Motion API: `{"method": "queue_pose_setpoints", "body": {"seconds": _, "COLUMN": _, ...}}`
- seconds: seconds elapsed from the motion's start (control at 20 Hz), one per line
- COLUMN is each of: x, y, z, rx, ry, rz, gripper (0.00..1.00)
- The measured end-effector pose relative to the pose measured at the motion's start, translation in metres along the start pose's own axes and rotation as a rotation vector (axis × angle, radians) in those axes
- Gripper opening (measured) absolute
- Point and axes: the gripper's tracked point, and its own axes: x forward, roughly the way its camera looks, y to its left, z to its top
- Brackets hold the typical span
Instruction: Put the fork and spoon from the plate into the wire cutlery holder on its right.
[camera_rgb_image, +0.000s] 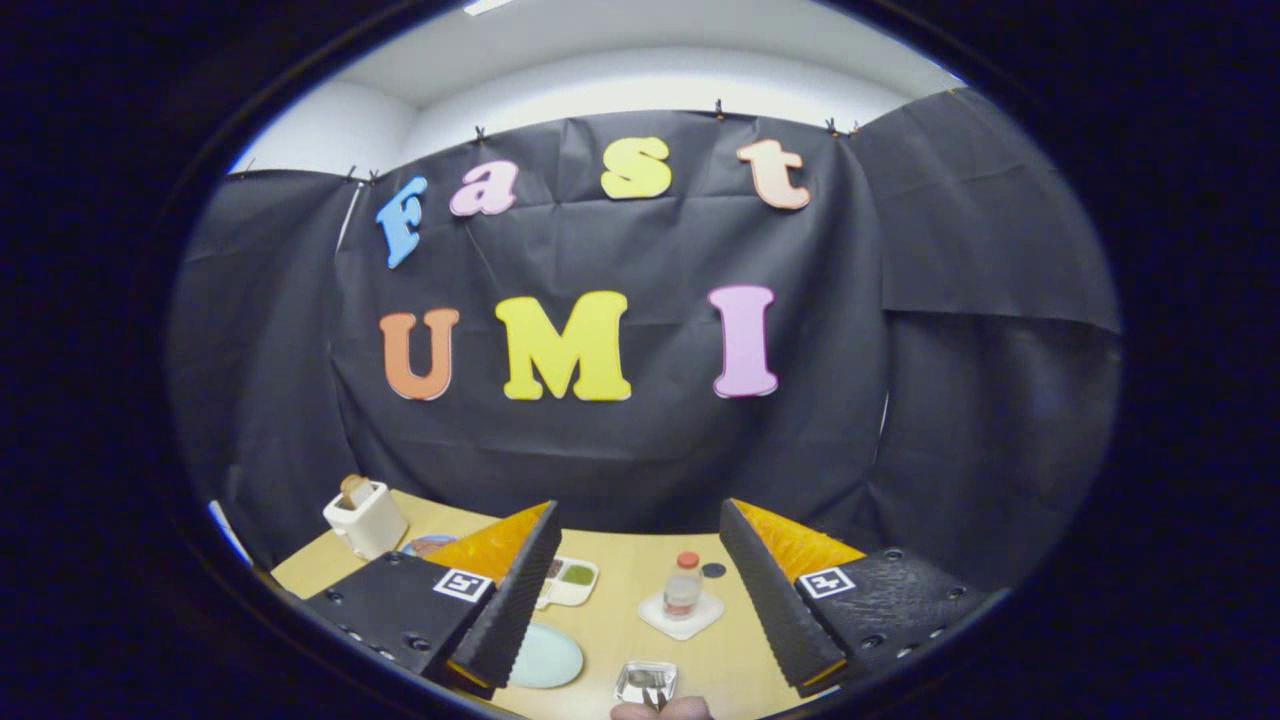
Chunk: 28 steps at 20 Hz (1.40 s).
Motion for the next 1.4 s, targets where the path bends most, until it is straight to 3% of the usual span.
{"method": "queue_pose_setpoints", "body": {"seconds": 0.35, "x": -0.016, "y": 0.011, "z": -0.001, "rx": 0.023, "ry": -0.043, "rz": 0.031, "gripper": 0.95}}
{"method": "queue_pose_setpoints", "body": {"seconds": 1.4, "x": -0.031, "y": 0.012, "z": 0.01, "rx": -0.004, "ry": -0.099, "rz": -0.007, "gripper": 0.96}}
